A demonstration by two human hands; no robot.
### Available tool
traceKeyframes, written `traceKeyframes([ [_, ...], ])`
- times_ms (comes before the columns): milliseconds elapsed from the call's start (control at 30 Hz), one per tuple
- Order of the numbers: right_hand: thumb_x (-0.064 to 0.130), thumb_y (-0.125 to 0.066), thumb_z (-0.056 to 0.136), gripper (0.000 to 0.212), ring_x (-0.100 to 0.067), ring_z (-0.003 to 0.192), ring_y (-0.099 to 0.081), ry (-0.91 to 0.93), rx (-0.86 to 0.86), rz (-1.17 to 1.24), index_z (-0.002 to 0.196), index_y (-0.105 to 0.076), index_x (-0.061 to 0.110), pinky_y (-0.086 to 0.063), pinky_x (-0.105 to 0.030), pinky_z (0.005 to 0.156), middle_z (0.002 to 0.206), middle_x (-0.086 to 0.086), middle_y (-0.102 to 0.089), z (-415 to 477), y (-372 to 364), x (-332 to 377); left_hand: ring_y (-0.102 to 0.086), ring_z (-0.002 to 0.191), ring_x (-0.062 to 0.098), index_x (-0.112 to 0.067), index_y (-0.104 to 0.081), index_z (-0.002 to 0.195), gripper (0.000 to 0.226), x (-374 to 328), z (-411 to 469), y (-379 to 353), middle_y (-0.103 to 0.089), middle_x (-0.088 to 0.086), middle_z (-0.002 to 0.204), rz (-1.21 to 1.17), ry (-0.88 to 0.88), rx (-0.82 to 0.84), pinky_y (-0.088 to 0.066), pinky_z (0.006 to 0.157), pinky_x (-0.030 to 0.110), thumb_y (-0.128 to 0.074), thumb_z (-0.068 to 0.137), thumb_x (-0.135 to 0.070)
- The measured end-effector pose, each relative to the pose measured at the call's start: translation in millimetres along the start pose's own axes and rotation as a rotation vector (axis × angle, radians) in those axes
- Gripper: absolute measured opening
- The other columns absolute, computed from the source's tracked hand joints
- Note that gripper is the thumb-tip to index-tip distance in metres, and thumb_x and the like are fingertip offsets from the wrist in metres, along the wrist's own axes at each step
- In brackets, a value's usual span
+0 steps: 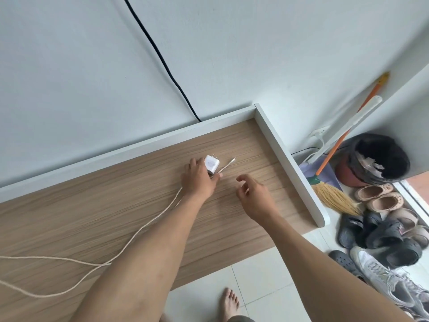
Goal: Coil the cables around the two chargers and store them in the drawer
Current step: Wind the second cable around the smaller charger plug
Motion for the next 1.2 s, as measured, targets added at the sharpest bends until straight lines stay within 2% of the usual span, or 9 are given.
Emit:
traceKeyframes([
  [133,0.033,-0.051,0.094,0.022,-0.014,0.080,-0.056,-0.034,0.024,0.016,0.114,-0.056,0.024,-0.043,-0.028,0.070,0.089,0.004,-0.060,-0.4,4.1,-13.6,-0.053,0.112,0.029,-0.013,-0.056,0.118,0.042,6.4,1.6,-2.5,-0.055,0.007,0.120,-0.144,0.098,-0.006,-0.046,0.091,0.041,-0.063,0.083,-0.035],
  [333,0.032,-0.051,0.095,0.025,-0.015,0.085,-0.058,-0.137,0.082,0.227,0.117,-0.059,0.022,-0.045,-0.028,0.074,0.095,0.004,-0.060,-3.7,9.0,5.6,-0.060,0.081,0.015,-0.011,-0.053,0.113,0.044,-4.7,-14.9,34.5,-0.065,0.003,0.102,-0.807,0.258,0.059,-0.043,0.069,0.025,-0.072,0.074,-0.021],
  [433,0.028,-0.050,0.097,0.030,-0.015,0.099,-0.059,-0.068,0.146,0.437,0.123,-0.059,0.017,-0.048,-0.032,0.086,0.102,0.002,-0.060,-5.0,13.2,60.6,-0.060,0.073,0.017,-0.010,-0.049,0.110,0.048,-33.3,-17.3,79.7,-0.066,0.014,0.099,-1.081,0.195,0.104,-0.047,0.064,0.028,-0.074,0.070,-0.009],
  [500,0.028,-0.048,0.098,0.033,-0.014,0.111,-0.057,0.025,0.185,0.544,0.128,-0.056,0.016,-0.047,-0.037,0.097,0.113,0.002,-0.061,-12.5,20.7,108.8,-0.058,0.072,0.018,-0.013,-0.048,0.116,0.050,-51.9,-23.4,119.9,-0.063,0.010,0.098,-1.174,0.122,0.121,-0.048,0.063,0.029,-0.072,0.074,0.000],
  [633,0.041,-0.047,0.095,0.019,-0.022,0.098,-0.061,0.203,0.207,0.610,0.102,-0.065,0.038,-0.048,-0.045,0.092,0.108,-0.011,-0.068,-30.6,43.0,190.6,-0.058,0.077,0.017,-0.016,-0.059,0.108,0.032,-76.0,-46.9,200.1,-0.062,0.001,0.092,-1.183,-0.032,0.150,-0.048,0.066,0.025,-0.075,0.080,-0.011],
  [767,0.035,-0.049,0.098,0.027,-0.006,0.091,-0.062,0.294,0.212,0.639,0.092,-0.068,0.016,-0.049,-0.036,0.090,0.098,-0.002,-0.073,-43.3,61.0,236.8,-0.055,0.077,0.016,-0.021,-0.052,0.107,0.035,-69.2,-69.7,272.4,-0.059,-0.001,0.094,-1.055,-0.094,0.006,-0.050,0.060,0.030,-0.075,0.081,-0.026],
  [833,0.036,-0.047,0.099,0.034,-0.007,0.087,-0.066,0.354,0.197,0.604,0.089,-0.063,0.007,-0.049,-0.030,0.084,0.088,0.002,-0.073,-54.5,67.6,252.5,-0.054,0.079,0.015,-0.018,-0.046,0.112,0.039,-64.8,-81.3,302.0,-0.056,-0.002,0.096,-0.983,-0.140,-0.065,-0.053,0.071,0.036,-0.072,0.084,-0.029],
  [967,0.037,-0.044,0.099,0.031,-0.013,0.058,-0.060,0.456,0.162,0.470,0.077,-0.050,0.016,-0.046,-0.028,0.065,0.063,0.001,-0.057,-72.6,78.2,268.5,-0.051,0.073,0.013,-0.015,-0.045,0.110,0.035,-60.7,-104.9,342.8,-0.053,-0.003,0.088,-0.969,-0.243,-0.082,-0.049,0.074,0.035,-0.068,0.087,-0.026],
  [1200,0.036,-0.055,0.094,0.025,-0.014,0.056,-0.044,0.482,0.102,0.354,0.080,-0.061,0.016,-0.055,-0.027,0.057,0.059,0.002,-0.040,-81.4,117.0,293.3,-0.047,0.068,0.024,-0.012,-0.048,0.092,0.030,-45.2,-149.8,376.4,-0.055,0.005,0.067,-1.007,-0.287,0.020,-0.038,0.072,0.037,-0.048,0.083,-0.040],
])
Point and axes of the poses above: each hand's wrist, its own z-axis towards the middle knuckle, its own y-axis out of the back of the hand, x = y × z, the point moved 9 cm from there along z, towards the middle knuckle
